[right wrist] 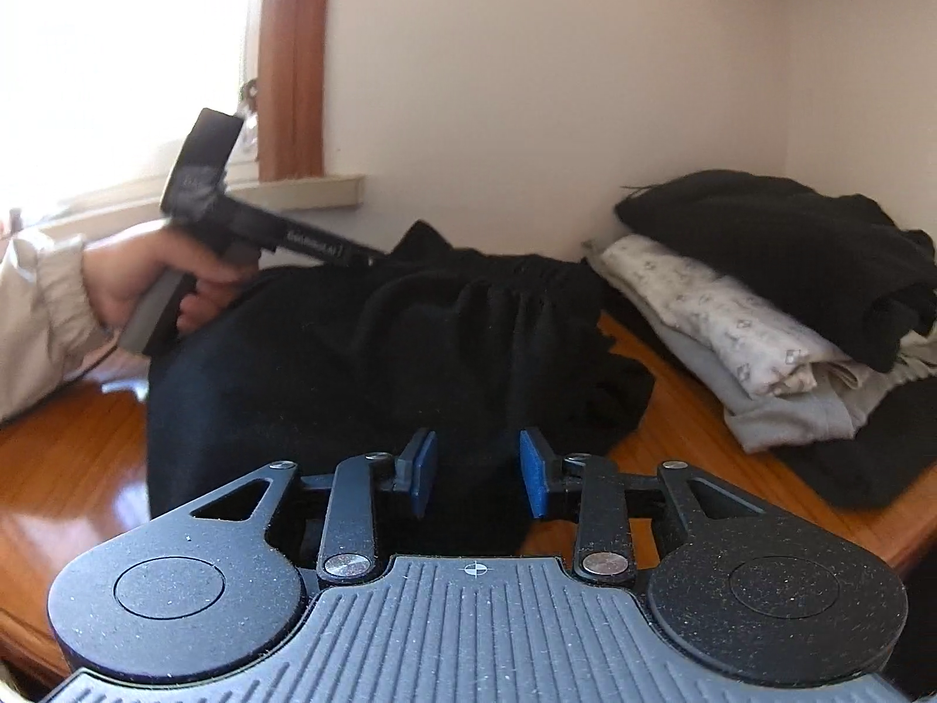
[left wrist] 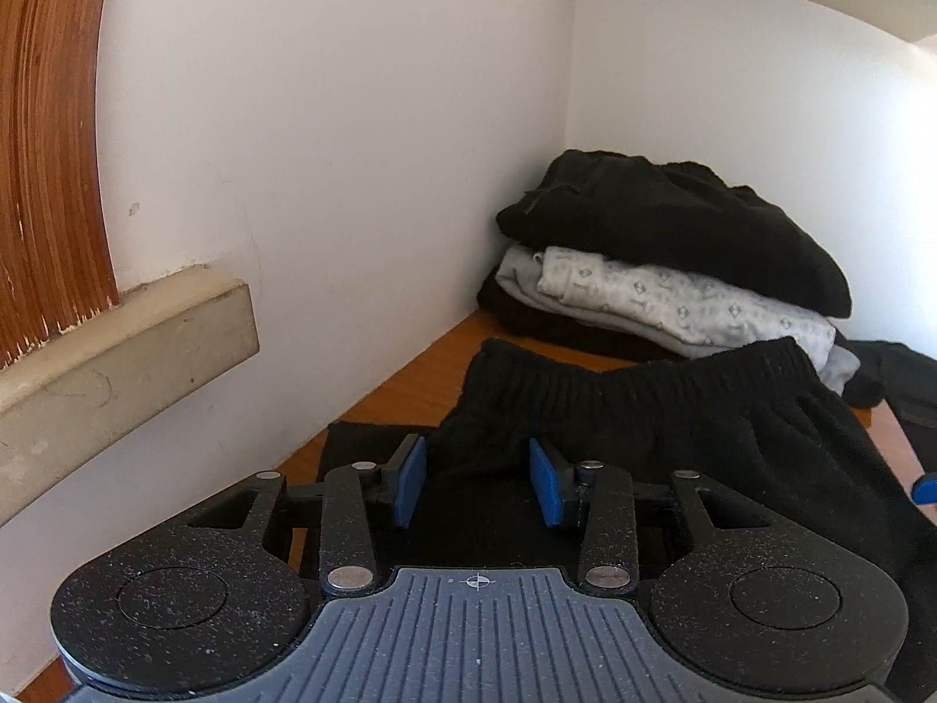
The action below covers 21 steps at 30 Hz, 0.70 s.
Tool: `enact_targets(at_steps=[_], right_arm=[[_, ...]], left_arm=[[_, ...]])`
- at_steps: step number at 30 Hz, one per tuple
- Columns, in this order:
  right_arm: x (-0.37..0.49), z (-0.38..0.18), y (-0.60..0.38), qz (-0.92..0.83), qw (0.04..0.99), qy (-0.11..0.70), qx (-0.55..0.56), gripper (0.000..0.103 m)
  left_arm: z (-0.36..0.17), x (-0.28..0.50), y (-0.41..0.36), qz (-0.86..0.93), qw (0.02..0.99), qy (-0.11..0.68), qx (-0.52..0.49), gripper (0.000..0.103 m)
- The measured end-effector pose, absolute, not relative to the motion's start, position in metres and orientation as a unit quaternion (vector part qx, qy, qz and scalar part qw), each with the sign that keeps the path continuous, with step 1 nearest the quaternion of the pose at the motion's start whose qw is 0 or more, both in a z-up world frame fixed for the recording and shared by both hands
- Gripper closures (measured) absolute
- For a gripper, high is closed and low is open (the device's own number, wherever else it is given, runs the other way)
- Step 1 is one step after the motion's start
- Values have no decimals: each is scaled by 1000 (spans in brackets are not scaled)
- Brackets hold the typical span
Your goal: Fold clothes
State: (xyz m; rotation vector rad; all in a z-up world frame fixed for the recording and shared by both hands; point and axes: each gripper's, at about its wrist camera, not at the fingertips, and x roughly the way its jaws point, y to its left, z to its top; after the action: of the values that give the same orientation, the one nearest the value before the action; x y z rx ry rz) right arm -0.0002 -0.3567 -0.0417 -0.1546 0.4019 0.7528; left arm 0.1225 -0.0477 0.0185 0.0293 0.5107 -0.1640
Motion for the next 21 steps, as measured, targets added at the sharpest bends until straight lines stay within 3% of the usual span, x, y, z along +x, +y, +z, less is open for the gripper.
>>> enact_targets(at_steps=[6,13,21], right_arm=[[-13,-35,-337,426,882,203,8,68],[-50,-58,-346,340,915,217,-30,68],[-101,-55,-362,298,933,201,6,55]], left_arm=[[20,120,-47,-80,965,251,13,58],[24,117,-41,-90,963,253,1,55],[58,41,0,-100,964,247,-22,44]])
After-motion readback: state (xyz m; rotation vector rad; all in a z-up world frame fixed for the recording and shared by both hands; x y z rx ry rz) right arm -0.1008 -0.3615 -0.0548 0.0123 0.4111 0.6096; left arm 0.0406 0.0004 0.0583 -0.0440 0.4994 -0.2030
